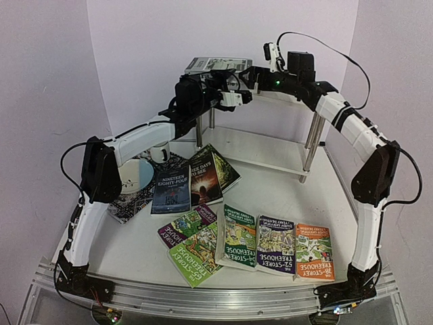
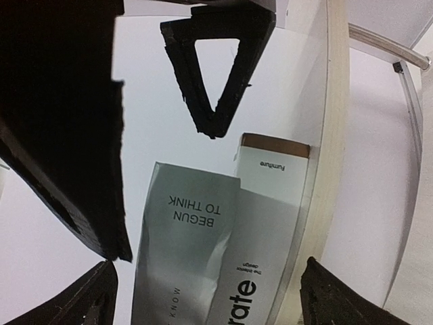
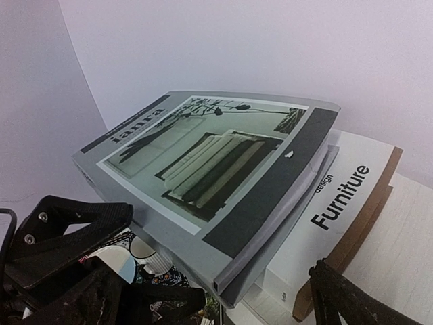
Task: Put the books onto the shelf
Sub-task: Adjust the book at the book pile on the shelf, then adjust the shelf at the corner of the board.
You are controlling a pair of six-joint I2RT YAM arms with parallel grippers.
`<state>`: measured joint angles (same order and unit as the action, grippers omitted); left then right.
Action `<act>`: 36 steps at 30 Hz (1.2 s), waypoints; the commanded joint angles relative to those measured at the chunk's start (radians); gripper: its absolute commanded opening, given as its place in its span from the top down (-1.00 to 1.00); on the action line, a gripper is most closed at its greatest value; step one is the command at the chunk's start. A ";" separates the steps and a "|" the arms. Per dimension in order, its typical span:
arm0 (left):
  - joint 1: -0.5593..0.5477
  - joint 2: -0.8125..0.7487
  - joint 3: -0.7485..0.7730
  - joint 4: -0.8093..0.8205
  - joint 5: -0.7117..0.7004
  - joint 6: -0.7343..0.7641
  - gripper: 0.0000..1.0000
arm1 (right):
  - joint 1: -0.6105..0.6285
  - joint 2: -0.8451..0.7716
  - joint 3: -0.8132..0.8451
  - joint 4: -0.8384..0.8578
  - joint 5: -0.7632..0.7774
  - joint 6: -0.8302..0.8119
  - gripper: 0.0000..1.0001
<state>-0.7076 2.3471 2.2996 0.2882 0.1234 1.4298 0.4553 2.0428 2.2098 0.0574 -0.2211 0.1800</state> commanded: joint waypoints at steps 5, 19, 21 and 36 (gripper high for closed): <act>-0.042 -0.204 -0.164 0.039 -0.035 -0.013 -0.99 | 0.005 -0.129 -0.072 0.059 -0.012 0.006 -0.97; -0.162 -0.547 -0.552 0.065 -0.188 -0.296 -0.99 | 0.005 -0.297 -0.302 0.072 0.036 0.017 -0.97; -0.171 -0.614 -0.612 0.066 -0.221 -0.455 -0.99 | 0.005 -0.329 -0.350 0.073 0.054 0.026 -0.97; -0.166 -0.976 -0.944 -0.013 -0.519 -1.428 -0.76 | 0.006 -0.608 -0.699 0.101 0.143 0.133 -0.97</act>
<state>-0.8761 1.4662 1.4141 0.3022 -0.3452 0.2691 0.4553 1.5262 1.5646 0.1052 -0.1019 0.2730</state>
